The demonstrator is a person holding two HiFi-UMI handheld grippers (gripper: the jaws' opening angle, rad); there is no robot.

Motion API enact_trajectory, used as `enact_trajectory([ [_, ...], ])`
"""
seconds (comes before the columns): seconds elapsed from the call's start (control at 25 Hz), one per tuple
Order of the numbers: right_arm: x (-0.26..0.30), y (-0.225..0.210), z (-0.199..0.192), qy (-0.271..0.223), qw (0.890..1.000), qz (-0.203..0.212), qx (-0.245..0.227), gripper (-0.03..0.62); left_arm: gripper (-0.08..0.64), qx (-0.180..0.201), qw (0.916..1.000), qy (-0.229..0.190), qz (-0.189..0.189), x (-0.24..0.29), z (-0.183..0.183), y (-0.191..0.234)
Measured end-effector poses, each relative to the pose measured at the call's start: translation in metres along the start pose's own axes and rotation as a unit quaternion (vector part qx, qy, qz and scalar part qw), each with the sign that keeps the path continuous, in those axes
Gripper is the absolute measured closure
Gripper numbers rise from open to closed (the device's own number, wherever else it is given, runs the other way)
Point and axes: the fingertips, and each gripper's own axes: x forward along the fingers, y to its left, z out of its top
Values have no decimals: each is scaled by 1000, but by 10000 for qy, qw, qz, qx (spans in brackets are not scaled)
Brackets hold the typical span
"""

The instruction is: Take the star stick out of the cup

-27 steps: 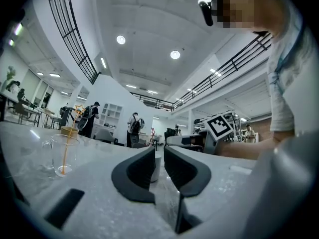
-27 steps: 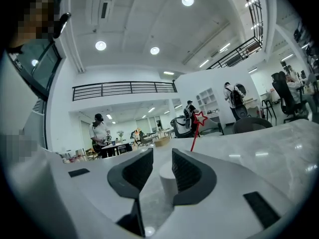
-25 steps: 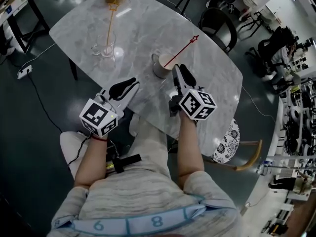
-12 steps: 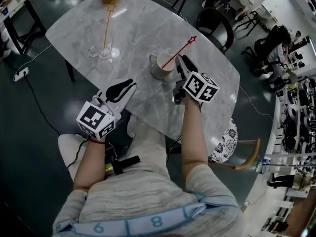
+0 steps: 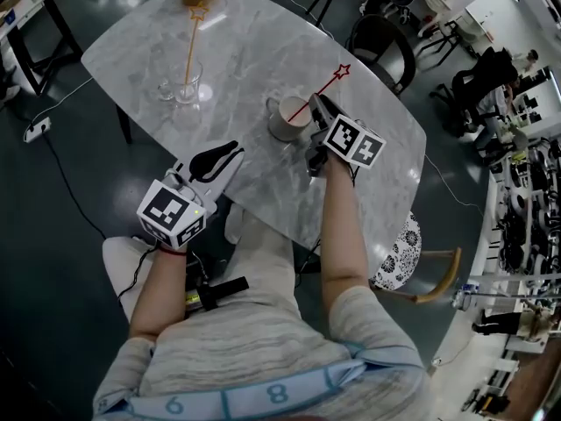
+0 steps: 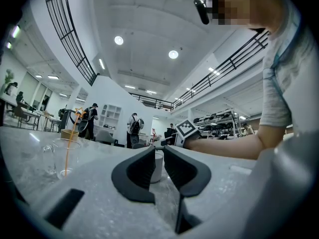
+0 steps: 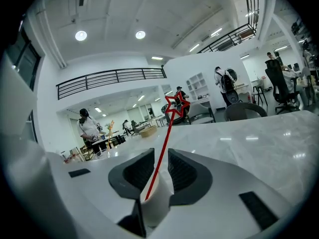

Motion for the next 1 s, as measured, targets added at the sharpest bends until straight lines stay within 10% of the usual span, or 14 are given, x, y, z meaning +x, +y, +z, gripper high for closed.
enact_trajectory([
  [1.0, -68, 30, 112, -985, 9936, 544, -59, 571, 497, 81, 10000, 18, -41, 1, 3, -3],
])
